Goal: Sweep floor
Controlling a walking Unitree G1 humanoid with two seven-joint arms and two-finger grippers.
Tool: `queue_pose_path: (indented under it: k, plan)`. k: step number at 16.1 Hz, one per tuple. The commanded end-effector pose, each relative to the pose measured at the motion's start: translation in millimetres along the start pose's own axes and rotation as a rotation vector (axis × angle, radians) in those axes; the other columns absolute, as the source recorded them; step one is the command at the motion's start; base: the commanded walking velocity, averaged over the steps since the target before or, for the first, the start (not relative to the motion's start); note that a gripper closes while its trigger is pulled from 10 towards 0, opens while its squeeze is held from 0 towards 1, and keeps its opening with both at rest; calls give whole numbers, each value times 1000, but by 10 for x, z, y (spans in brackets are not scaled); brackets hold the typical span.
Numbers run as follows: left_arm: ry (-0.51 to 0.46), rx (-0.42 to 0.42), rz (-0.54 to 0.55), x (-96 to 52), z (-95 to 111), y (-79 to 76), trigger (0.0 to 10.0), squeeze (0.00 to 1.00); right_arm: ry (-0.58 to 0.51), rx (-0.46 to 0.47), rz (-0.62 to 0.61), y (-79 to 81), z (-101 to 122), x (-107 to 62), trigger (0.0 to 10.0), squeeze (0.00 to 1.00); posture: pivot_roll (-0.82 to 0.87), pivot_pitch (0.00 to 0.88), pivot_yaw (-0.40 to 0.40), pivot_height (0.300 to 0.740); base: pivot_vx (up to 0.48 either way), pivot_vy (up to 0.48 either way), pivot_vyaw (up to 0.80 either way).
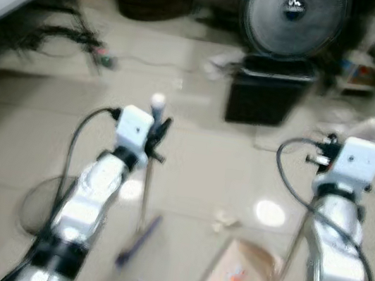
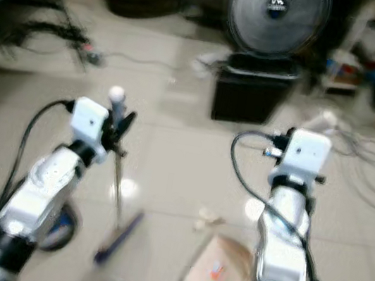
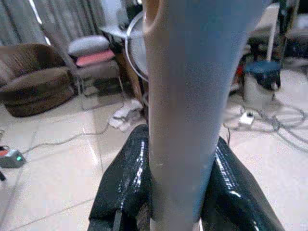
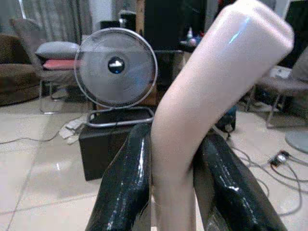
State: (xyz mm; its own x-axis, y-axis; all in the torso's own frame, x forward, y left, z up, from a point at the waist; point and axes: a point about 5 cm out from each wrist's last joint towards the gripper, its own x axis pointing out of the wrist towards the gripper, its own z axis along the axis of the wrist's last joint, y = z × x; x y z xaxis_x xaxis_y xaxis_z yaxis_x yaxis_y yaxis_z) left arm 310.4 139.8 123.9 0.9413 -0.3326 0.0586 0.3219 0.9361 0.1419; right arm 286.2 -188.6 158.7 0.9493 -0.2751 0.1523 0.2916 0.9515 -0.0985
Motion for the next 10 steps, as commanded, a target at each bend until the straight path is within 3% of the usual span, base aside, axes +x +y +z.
queue_pose_path:
  k: [1, 6, 10]
  plan:
    - [-36, 23, 12, 30, 79, 17, 10000, 0, -29, 24, -2, -16, 61, 28, 10000, 0, -28, 83, 94, 740, 382, 0, 0]
    - [-45, 25, 19, 31, 80, 28, 10000, 0, -31, 44, 5, -1, 69, 48, 10000, 0, -27, 83, 93, 740, 383, 0, 0]
    - [-47, 28, 26, 35, 86, 39, 10000, 0, -33, 52, 4, -21, 71, 63, 10000, 0, -21, 90, 91, 740, 383, 0, -609]
